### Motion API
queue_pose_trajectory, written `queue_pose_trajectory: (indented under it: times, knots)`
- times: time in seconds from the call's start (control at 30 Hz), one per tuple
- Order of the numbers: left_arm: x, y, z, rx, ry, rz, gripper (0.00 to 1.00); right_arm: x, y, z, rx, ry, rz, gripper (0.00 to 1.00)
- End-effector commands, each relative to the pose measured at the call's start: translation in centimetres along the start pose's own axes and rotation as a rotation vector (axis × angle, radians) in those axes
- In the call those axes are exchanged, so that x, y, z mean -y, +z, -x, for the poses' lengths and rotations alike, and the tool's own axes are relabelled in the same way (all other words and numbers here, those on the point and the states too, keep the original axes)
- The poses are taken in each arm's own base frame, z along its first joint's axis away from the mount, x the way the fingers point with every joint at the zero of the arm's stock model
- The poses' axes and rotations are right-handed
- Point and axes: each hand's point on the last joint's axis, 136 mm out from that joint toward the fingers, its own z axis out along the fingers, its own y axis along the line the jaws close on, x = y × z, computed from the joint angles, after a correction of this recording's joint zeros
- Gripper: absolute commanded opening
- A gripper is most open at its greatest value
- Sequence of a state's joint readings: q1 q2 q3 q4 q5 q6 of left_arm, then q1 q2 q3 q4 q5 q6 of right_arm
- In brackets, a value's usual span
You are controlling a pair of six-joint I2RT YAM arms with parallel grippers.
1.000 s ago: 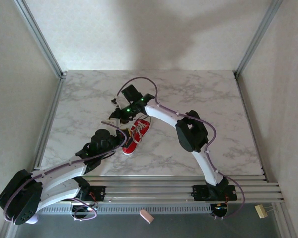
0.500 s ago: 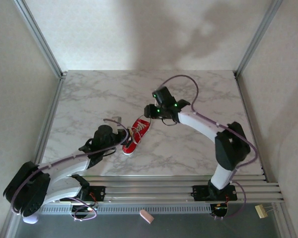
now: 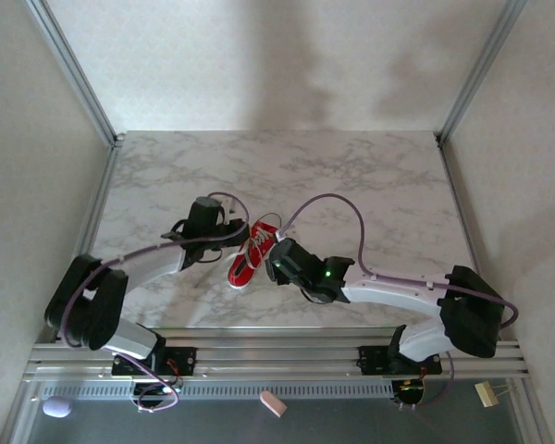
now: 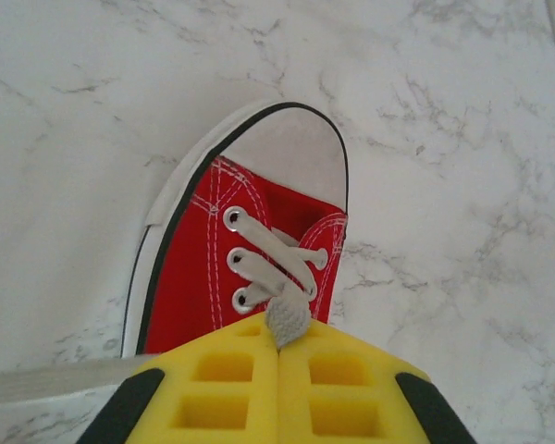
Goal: Tie the shoes
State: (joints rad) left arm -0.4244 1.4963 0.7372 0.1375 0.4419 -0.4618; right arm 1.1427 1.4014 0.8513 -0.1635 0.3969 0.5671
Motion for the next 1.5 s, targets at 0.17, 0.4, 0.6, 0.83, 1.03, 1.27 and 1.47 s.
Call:
queue_pose_trajectory:
  times: [0.17, 0.4, 0.6, 0.83, 1.03, 1.27, 1.47]
  knots:
    - [0.4, 3.3, -1.1, -0.294, -0.02, -0.044, 0.0, -5.8, -0.1, 2.5, 0.198, -0.401, -0.002, 0.44]
    - [-0.5, 5.1, -1.2, -0.426, 0.006, 0.008, 0.0, -11.7, 2.1, 1.9, 0.176, -0.64, 0.062, 0.41]
    - [-0.3, 4.9, -0.5, -0.417, 0.014, 0.007, 0.0, -11.8, 3.3, 3.1, 0.168, -0.562, 0.036, 0.35]
    - [-0.4, 5.0, -1.1, -0.416, -0.012, -0.007, 0.0, -8.1, 1.0, 4.8, 0.229, -0.203, -0.034, 0.31]
    - [-0.1, 4.6, -1.3, -0.4, -0.031, -0.027, 0.0, -3.6, -0.7, 3.7, 0.238, -0.013, -0.095, 0.65]
    - [-0.3, 4.7, -1.5, -0.405, -0.035, -0.025, 0.0, -6.8, 1.0, 0.1, 0.159, -0.046, -0.091, 0.99]
    - [-0.2, 4.8, -1.7, -0.407, -0.035, -0.03, 0.0, -9.6, 3.8, -1.3, 0.122, -0.141, -0.177, 0.99]
